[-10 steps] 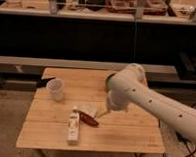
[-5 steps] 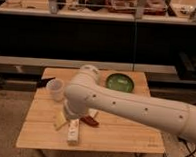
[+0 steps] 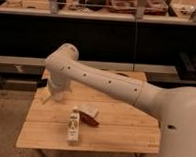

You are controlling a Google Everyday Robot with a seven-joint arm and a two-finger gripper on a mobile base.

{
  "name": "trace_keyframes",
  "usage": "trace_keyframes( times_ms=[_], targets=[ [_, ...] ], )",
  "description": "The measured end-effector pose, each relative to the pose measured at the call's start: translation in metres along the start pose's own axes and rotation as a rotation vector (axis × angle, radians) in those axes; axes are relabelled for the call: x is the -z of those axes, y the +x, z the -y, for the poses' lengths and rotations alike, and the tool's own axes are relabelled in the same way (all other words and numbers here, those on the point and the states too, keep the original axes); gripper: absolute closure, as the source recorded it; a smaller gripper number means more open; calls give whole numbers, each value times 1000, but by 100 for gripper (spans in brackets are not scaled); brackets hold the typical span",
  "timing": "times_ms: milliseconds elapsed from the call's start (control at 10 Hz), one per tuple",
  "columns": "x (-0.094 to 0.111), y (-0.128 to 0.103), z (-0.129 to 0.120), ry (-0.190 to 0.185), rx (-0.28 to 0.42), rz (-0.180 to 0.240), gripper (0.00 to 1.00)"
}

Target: Move the arm in a circular motion

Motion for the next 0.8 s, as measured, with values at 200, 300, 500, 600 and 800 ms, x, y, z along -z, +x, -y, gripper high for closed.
trace_keyframes(
  times_ms=[200,300,500,600,800],
  targets=[
    [-7,12,-110,-111,-127,17,20],
    [-5,3,-163,-163,-210,35,20],
    [0,-30,-243,-237,-395,69,20],
    [2,-55,-273,-261,-502,93,20],
    [4,-116,-318,-283,-708,144,20]
  ],
)
